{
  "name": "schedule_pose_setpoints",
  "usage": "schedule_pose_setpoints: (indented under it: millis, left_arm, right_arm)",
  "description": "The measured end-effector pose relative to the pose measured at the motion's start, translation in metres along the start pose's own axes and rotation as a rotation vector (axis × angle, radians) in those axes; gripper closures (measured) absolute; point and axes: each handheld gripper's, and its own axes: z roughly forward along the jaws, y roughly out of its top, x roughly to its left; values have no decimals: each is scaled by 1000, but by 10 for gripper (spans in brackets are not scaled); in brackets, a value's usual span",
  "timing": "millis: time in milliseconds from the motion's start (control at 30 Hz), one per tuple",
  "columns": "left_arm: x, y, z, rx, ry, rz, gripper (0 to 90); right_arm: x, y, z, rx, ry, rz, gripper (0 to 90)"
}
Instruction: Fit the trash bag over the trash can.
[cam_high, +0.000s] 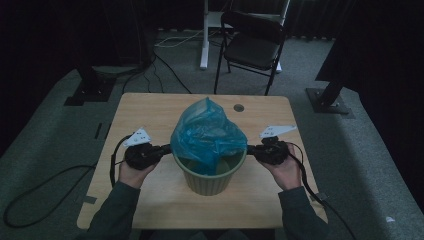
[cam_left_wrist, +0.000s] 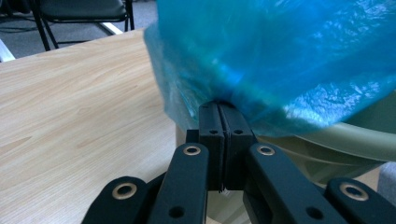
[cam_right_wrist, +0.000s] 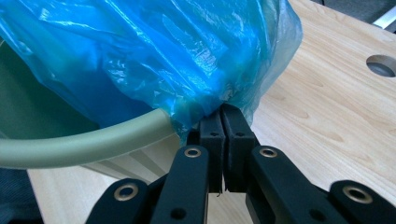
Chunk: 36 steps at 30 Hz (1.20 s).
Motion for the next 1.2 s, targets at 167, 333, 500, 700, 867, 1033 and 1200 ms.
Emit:
schedule_pose_setpoints:
  millis: [167, 333, 500, 700, 867, 1033, 1200]
  left_arm:
    - [6, 4, 6, 1, 29, -20, 886]
    - [13, 5, 9, -9, 28, -37, 878]
    - [17, 0, 7, 4, 31, -38, 869]
    - [19, -2, -4, -8, 47, -41, 777]
    - [24, 2, -21, -47, 55, -50, 706]
    - [28, 10, -28, -81, 48, -57, 654]
    - [30, 20, -28, -101, 16, -65, 612]
  right_arm:
    - [-1, 5, 6, -1, -27, 9, 884]
    - [-6, 8, 11, -9, -29, 25, 876]
    - [-8, 4, 12, 0, -21, 31, 870]
    - [-9, 1, 7, 4, -28, 36, 764]
    - [-13, 5, -6, -25, -54, 41, 693]
    - [-16, 13, -17, -62, -57, 54, 672]
    - [-15, 24, -19, -89, -62, 55, 653]
